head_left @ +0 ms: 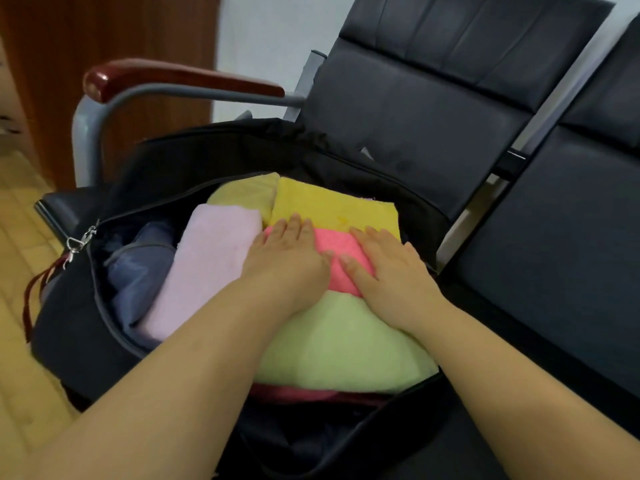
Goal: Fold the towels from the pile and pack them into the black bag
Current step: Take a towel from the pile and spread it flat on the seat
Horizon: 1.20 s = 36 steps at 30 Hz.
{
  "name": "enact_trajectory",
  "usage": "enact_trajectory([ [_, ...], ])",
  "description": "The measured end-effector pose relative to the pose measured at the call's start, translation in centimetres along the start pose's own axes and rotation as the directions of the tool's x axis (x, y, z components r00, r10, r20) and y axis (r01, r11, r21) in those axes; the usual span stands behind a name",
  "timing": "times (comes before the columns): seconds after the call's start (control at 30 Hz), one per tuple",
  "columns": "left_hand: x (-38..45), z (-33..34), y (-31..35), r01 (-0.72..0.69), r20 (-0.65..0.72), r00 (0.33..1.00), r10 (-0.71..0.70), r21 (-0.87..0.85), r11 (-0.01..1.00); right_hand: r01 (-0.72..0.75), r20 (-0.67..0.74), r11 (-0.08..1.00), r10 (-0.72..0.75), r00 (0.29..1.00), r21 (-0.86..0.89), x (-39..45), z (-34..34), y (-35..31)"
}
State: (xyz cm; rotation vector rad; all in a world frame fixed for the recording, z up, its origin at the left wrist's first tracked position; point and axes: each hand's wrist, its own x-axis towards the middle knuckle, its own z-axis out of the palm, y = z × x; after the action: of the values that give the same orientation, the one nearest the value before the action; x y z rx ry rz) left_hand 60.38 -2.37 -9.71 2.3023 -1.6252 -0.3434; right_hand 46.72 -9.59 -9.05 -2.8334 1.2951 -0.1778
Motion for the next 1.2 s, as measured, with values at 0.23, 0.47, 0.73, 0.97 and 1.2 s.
enact_trajectory([
  [0.23, -1.3, -1.0, 0.3, -0.035, -0.047, 0.998, 0.039, 0.083, 0.996, -0.012, 0.017, 0.991, 0.010, 1.000, 0.132, -2.4, -1.2, 0.6],
  [0.47, -6.4, 0.5, 9.0, -0.380, -0.069, 0.916, 0.394, 0.160, 0.911, -0.140, -0.158, 0.908, 0.217, 0.963, 0.394, -13.1, -1.4, 5.0],
  [0.73, -13.4, 9.6, 22.1, -0.728, 0.226, 0.681, 0.696, 0.115, 0.675, -0.622, 0.188, 0.779, 0.601, 0.777, 0.080, -29.5, -1.1, 13.9],
  [0.97, -20.1, 17.4, 30.8, -0.846, 0.474, 0.477, 0.740, 0.019, 0.533, -0.882, 0.447, 0.454, 0.768, 0.458, 0.123, -42.5, -1.7, 22.2],
  [1.2, -22.4, 19.3, 40.8, -0.886, 0.427, 0.382, 0.820, -0.085, 0.456, -0.907, 0.030, 0.390, 0.916, 0.399, 0.157, -49.2, -3.4, 27.0],
])
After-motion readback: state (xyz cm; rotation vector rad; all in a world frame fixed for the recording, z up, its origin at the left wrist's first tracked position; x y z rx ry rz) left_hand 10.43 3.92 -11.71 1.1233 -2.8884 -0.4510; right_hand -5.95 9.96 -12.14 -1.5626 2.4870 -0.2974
